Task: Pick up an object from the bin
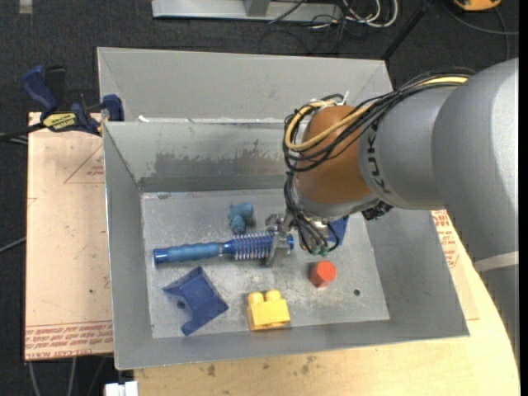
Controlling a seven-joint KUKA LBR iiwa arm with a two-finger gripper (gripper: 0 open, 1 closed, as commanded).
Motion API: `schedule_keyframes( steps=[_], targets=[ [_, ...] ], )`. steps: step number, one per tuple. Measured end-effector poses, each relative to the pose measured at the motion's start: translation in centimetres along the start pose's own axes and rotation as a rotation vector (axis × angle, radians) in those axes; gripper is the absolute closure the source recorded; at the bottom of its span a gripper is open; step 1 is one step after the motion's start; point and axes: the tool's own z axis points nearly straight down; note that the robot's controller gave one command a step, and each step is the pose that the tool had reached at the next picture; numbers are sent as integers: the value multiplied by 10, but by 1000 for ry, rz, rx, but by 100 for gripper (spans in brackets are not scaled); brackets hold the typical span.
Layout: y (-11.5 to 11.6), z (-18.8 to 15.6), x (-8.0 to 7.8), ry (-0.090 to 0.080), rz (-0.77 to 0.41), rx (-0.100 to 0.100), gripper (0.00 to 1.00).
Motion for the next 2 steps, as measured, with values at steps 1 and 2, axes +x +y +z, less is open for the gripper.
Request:
schedule_keyframes(
  steps=[1, 2],
  targets=[
    [0, -32, -1, -4, -2, 1, 100],
    [0, -41, -1, -2, -3, 1, 100]
  ],
)
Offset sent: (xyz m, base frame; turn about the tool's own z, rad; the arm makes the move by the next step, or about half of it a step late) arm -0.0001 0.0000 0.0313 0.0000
